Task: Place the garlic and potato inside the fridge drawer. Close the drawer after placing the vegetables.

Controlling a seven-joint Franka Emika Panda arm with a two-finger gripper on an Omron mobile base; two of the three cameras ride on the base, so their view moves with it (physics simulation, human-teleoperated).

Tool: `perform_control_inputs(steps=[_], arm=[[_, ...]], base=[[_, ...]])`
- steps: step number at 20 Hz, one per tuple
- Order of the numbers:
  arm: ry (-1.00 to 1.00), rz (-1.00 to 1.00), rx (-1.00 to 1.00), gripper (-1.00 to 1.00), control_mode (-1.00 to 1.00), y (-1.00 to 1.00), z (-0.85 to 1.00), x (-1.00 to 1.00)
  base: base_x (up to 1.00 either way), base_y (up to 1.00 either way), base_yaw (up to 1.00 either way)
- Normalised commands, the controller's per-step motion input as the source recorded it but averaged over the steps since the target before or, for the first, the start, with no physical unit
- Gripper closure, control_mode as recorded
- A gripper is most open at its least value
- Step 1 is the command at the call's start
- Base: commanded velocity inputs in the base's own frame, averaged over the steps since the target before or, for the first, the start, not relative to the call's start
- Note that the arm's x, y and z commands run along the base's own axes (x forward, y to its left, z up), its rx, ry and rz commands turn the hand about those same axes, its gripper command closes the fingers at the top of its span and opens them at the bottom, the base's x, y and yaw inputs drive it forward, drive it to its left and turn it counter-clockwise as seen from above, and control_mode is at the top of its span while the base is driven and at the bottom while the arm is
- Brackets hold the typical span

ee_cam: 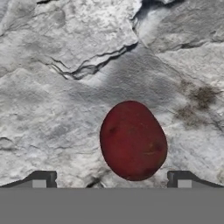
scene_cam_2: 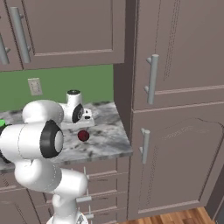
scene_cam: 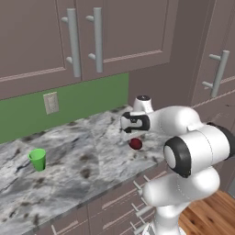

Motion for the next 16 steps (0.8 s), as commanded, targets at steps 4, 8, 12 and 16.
perform_control_inputs(steps=[4, 8, 12, 16], arm=[[0.00, 0.06, -0.04, -1.00, -1.00, 0.00, -0.10, 0.22], [0.01, 0.05, -0.05, -1.00, -1.00, 0.00, -0.17, 0.19], [0.00, 0.03, -0.05, -1.00, -1.00, -0.14, -0.21, 0.00], [0.00, 0.01, -0.03, -1.00, -1.00, -0.15, -0.26, -0.04]], base=[[0.00, 0.00, 0.00], [0.00, 0.00, 0.00], [0.00, 0.00, 0.00], [0.00, 0.00, 0.00]])
